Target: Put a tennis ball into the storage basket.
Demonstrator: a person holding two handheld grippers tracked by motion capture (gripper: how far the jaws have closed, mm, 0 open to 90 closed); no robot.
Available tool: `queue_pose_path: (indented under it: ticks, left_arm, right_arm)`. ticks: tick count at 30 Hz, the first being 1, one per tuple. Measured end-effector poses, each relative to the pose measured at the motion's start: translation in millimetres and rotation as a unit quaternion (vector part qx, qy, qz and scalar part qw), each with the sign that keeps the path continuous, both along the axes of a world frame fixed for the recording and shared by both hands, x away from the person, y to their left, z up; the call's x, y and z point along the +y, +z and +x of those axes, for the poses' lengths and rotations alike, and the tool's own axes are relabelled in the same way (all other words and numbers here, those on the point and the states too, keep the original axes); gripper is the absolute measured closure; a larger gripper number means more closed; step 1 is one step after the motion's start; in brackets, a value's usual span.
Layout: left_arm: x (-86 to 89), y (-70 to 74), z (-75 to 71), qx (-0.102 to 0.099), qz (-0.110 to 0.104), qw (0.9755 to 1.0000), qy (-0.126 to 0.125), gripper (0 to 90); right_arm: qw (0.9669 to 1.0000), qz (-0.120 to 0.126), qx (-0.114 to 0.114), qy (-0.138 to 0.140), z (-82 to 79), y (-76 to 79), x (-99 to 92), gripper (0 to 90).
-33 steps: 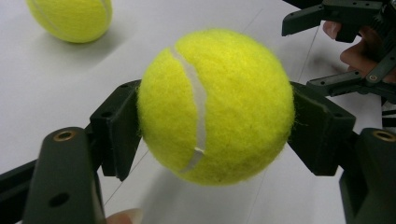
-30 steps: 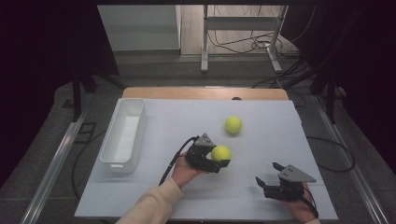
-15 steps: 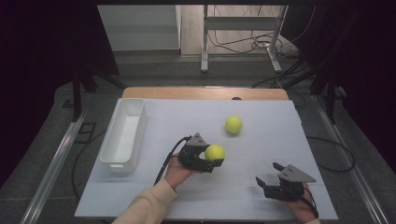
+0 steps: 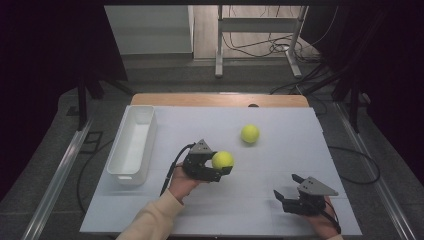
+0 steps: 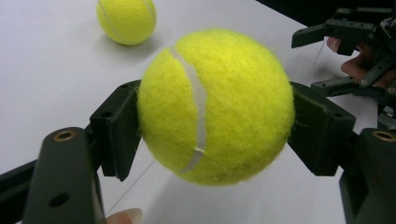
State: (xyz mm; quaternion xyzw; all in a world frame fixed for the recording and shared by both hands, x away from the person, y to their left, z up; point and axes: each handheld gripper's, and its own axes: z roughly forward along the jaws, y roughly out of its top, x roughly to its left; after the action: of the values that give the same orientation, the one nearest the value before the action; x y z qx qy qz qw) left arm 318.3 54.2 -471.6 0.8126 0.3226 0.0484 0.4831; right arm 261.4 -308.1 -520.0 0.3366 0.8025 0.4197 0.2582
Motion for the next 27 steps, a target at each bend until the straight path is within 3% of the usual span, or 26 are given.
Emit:
queue_pose_path:
  ticks: [27]
  left_arm:
    - [34.8, 14.2, 4.5, -0.002, -0.022, 0.9993, 0.029, 26.2]
  right_arm:
    - [1.0000, -0.003, 0.000, 0.000, 0.2, -0.3, 0.2, 15.6]
